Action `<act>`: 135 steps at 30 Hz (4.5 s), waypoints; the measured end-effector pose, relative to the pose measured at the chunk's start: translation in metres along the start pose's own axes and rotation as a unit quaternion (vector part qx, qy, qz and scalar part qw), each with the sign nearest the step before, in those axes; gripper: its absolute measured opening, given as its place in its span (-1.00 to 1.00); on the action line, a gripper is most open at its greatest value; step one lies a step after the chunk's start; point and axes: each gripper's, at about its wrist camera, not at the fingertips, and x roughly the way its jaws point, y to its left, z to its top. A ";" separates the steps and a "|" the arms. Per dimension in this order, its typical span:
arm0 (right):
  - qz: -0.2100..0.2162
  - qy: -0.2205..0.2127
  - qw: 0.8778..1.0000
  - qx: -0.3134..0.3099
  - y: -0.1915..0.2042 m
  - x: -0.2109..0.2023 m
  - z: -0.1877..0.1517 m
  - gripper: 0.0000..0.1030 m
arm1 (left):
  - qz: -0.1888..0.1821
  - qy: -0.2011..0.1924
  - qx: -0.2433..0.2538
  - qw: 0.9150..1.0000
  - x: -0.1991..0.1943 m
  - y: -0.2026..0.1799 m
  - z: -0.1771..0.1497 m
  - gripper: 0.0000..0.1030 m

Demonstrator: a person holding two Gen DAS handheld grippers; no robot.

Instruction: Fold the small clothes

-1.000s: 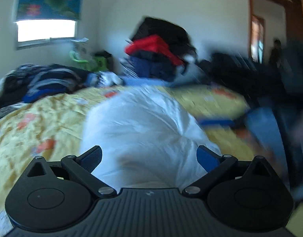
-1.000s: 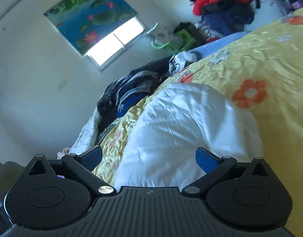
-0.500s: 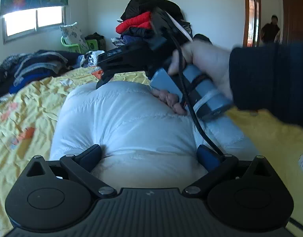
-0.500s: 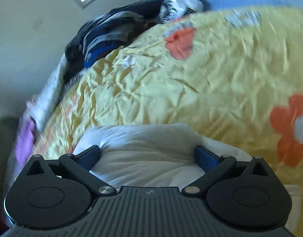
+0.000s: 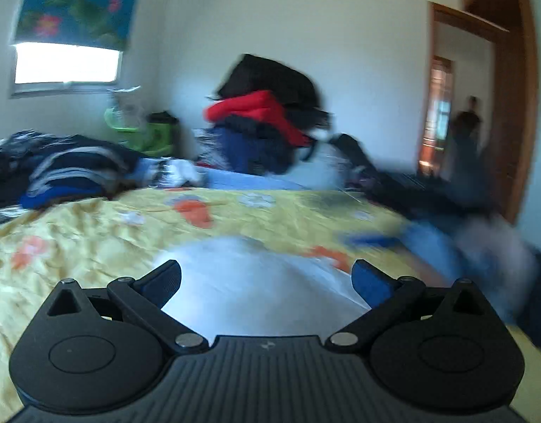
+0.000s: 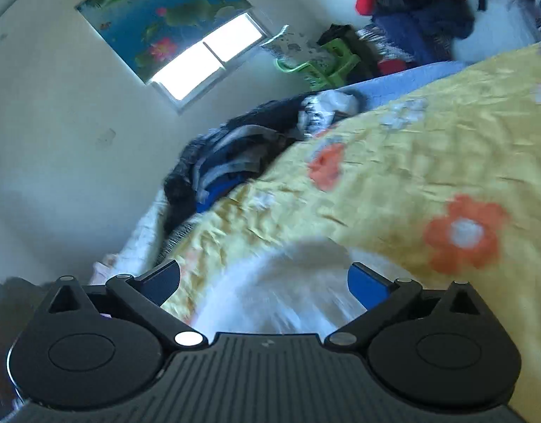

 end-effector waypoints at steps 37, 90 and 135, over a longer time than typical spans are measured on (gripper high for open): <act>-0.076 0.092 0.986 -0.118 0.007 -0.011 -0.124 0.85 | 0.086 0.119 -0.001 0.989 0.091 -0.005 -0.053 1.00; -0.318 0.098 0.933 -0.141 0.073 -0.081 -0.257 1.00 | 0.142 0.231 -0.036 0.962 -0.052 -0.026 -0.149 1.00; -0.294 0.080 0.941 -0.144 0.135 -0.139 -0.267 0.98 | 0.159 0.229 -0.045 0.959 -0.127 -0.057 -0.102 1.00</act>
